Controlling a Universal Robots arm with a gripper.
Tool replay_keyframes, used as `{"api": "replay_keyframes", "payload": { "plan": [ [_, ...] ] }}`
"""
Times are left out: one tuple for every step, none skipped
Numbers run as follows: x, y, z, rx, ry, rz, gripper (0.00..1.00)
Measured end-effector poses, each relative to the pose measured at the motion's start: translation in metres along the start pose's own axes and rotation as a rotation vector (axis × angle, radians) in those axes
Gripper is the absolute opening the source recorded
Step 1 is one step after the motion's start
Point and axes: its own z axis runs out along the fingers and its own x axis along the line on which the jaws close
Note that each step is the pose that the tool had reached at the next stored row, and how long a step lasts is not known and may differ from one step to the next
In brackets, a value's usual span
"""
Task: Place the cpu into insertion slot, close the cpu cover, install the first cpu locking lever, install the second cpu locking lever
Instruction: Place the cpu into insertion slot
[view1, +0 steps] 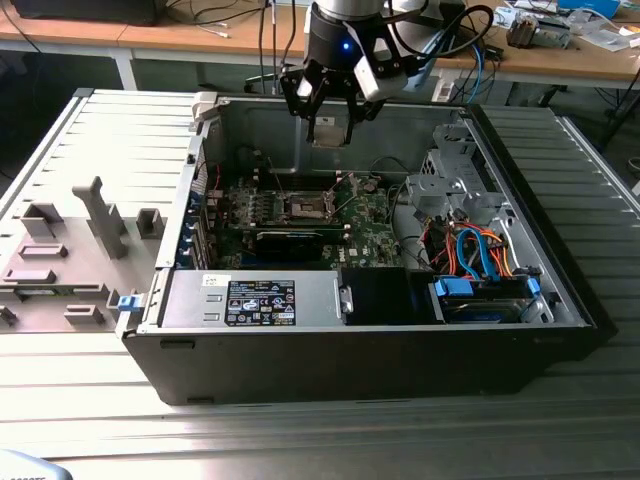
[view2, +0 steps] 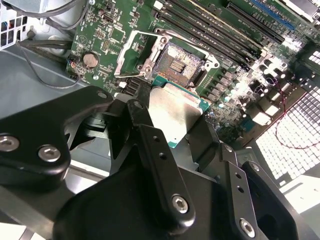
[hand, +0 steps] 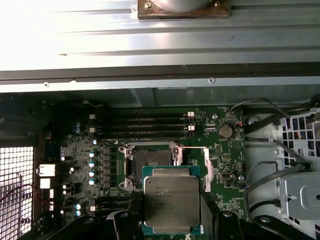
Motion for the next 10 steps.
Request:
{"api": "replay_keyframes", "payload": {
  "plan": [
    [0.0, 0.0, 0.0002, 0.0, 0.0, 0.0, 0.55],
    [0.0, 0.0, 0.0003, 0.0001, 0.0, 0.0, 0.55],
    [0.0, 0.0, 0.0005, 0.0, 0.0, 0.0, 0.55],
    [0.0, -0.0001, 0.0007, 0.0, 0.0, 0.0, 0.55],
    [0.0, -0.0001, 0.0008, 0.0, 0.0, 0.0, 0.55],
    [0.0, -0.0001, 0.0011, 0.0001, 0.0, 0.0, 0.55],
    [0.0, -0.0001, 0.0013, 0.0001, 0.0001, 0.0, 0.55],
    [0.0, -0.0001, 0.0014, 0.0001, 0.0, 0.0, 0.55],
    [-0.0001, -0.0003, 0.0037, 0.0, 0.0, 0.0, 0.55],
    [-0.0001, -0.0005, 0.0057, 0.0001, 0.0, 0.0, 0.55]
  ]
}}
